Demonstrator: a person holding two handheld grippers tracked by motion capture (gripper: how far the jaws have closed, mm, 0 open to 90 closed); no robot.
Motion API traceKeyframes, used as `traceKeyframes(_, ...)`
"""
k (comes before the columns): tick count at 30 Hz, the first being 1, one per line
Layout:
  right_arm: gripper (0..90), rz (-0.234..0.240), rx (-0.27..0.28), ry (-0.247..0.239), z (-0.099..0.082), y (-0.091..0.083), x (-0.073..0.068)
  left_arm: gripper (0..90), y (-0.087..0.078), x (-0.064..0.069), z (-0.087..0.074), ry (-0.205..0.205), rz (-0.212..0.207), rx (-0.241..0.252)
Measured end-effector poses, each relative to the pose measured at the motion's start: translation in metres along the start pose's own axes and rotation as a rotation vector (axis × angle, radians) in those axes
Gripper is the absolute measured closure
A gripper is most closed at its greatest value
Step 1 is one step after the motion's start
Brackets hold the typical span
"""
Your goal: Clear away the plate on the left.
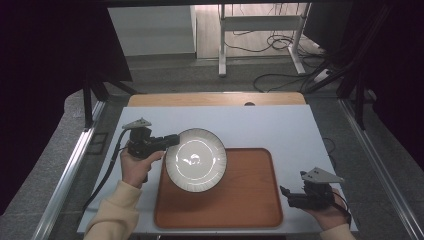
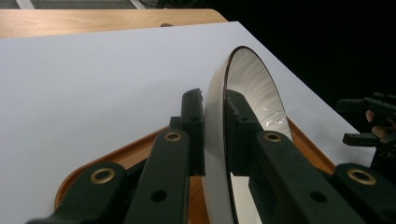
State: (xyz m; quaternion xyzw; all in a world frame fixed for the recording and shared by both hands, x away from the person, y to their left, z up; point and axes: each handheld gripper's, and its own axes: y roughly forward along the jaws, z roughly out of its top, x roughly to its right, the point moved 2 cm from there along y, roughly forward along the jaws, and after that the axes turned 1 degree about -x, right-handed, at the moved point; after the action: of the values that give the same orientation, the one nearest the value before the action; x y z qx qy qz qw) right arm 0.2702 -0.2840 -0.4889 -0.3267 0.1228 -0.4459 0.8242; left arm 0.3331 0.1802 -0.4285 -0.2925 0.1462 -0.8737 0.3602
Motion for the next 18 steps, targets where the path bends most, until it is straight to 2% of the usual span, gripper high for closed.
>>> traceKeyframes(5, 13.9, 0.000, -0.002, 0.001, 0.000, 0.000, 0.000, 80.2, 0.006, 0.008, 0.005, 0.024, -0.010, -0.009)
traceKeyframes(10, 13.9, -0.001, 0.000, 0.002, 0.000, 0.000, -0.001, 80.5, 0.017, 0.013, 0.004, 0.008, -0.045, -0.017)
traceKeyframes(18, 13.9, 0.000, 0.001, 0.001, 0.000, 0.000, -0.001, 80.2, 0.034, 0.023, -0.001, 0.031, -0.045, -0.060)
